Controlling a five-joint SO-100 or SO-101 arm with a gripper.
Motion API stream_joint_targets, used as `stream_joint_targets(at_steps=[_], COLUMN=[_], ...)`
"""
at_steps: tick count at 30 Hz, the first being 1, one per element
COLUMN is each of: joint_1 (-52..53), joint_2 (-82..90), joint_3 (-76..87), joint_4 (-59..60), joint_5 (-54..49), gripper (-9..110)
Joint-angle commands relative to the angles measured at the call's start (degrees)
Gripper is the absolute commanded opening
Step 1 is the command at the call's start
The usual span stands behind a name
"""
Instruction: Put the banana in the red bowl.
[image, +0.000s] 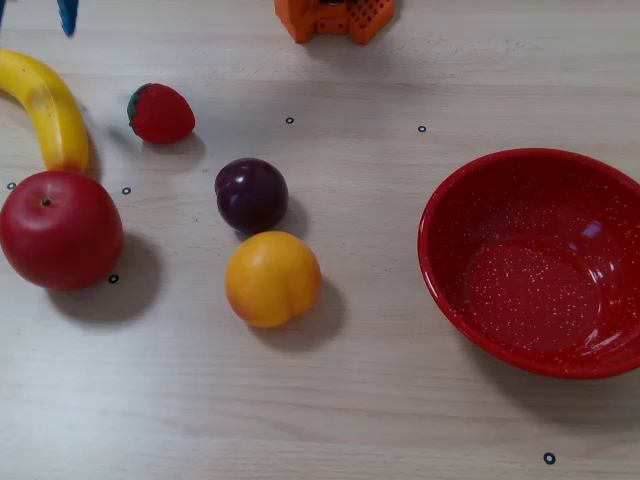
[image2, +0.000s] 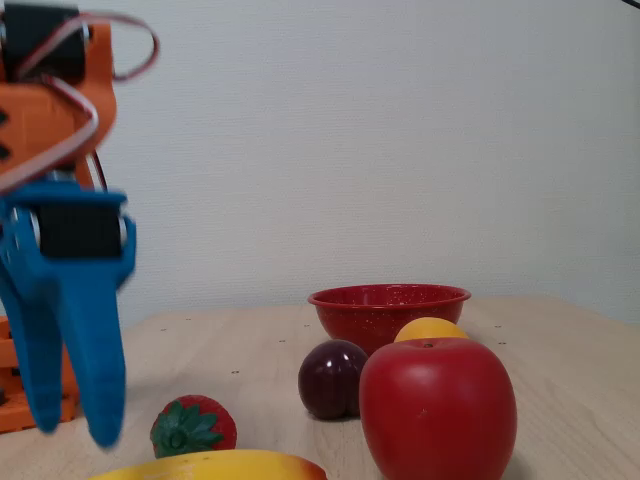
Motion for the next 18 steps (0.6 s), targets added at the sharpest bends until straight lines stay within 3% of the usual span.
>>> stream_joint_targets(at_steps=[1, 18], joint_1=[0.09, 4.04], joint_2=[1.23, -11.69], joint_3=[-2.11, -5.19], joint_4=[-1.76, -9.32], joint_5=[1.41, -1.76], gripper=[43, 44])
